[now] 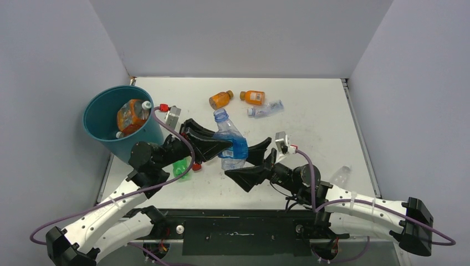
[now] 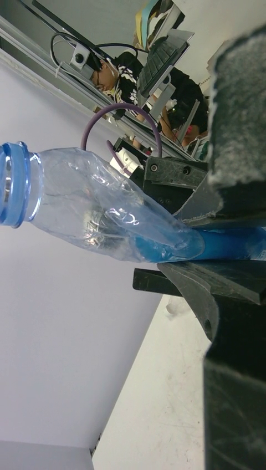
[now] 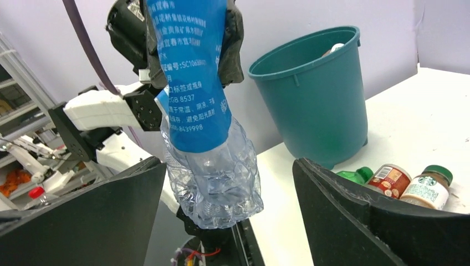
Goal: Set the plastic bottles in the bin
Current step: Pick up the plastic bottle at the center of the board.
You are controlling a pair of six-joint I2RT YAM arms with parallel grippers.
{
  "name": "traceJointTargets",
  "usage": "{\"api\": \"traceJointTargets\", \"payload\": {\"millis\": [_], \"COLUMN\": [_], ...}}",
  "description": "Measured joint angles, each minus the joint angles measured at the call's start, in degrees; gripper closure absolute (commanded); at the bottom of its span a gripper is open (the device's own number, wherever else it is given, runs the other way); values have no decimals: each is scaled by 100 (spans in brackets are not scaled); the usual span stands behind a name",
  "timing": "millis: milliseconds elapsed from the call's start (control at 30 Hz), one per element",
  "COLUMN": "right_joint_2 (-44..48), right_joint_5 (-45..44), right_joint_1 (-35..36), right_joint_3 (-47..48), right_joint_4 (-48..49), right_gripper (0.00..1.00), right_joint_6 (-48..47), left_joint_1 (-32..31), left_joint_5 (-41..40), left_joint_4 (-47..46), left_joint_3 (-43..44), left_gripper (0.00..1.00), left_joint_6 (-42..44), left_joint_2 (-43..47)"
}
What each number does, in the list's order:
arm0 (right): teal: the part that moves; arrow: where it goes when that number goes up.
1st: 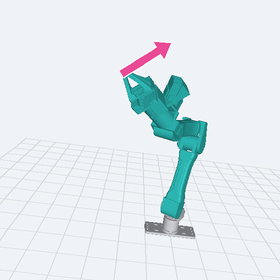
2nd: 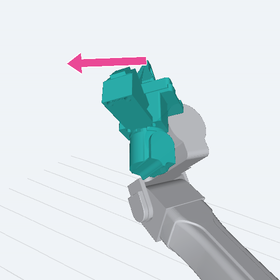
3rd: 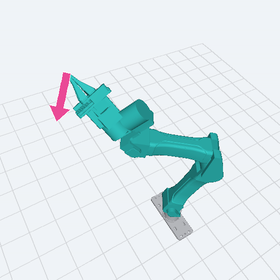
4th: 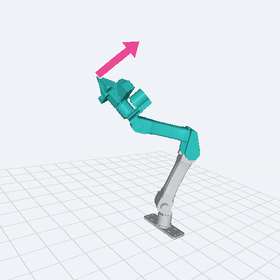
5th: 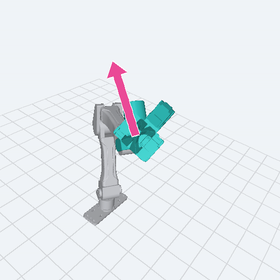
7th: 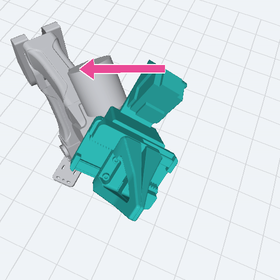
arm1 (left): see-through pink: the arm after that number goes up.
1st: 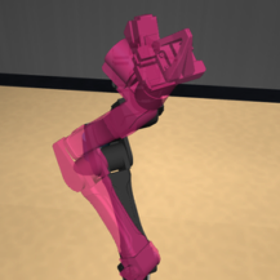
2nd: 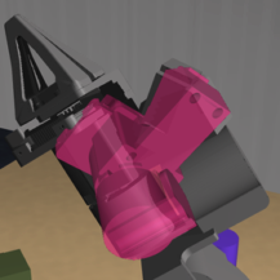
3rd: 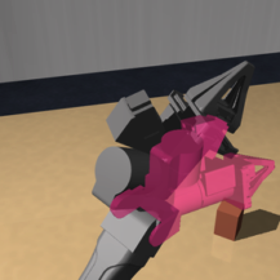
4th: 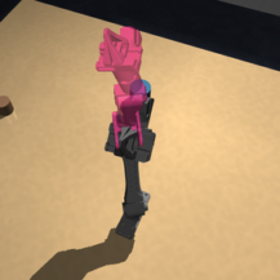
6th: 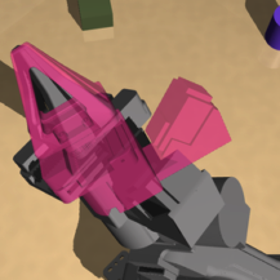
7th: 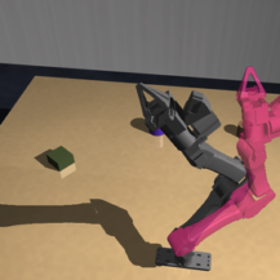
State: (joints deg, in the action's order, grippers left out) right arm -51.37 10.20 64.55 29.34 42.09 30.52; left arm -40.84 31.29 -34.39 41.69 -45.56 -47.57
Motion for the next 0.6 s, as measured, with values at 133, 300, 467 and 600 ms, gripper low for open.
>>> {"api": "traceJointTargets", "payload": {"millis": [133, 300, 467, 600], "right_joint_2": [157, 160, 160, 249], "right_joint_5": [-118, -81, -114, -151], "right_joint_1": [7, 26, 31, 31], "right_joint_3": [-35, -35, -35, -35], "right_joint_4": [33, 74, 35, -175], "right_gripper": [51, 75, 87, 90], "right_joint_6": [-28, 42, -74, -216], "left_joint_1": [-11, -17, -94, -96], "left_joint_5": [-61, -116, -229, -457], "left_joint_4": [0, -13, 17, 234], "left_joint_3": [-24, -35, -146, -181], "left_gripper": [100, 48, 4, 4], "left_joint_6": [31, 52, 157, 367], "left_joint_2": [42, 74, 225, 498]}}
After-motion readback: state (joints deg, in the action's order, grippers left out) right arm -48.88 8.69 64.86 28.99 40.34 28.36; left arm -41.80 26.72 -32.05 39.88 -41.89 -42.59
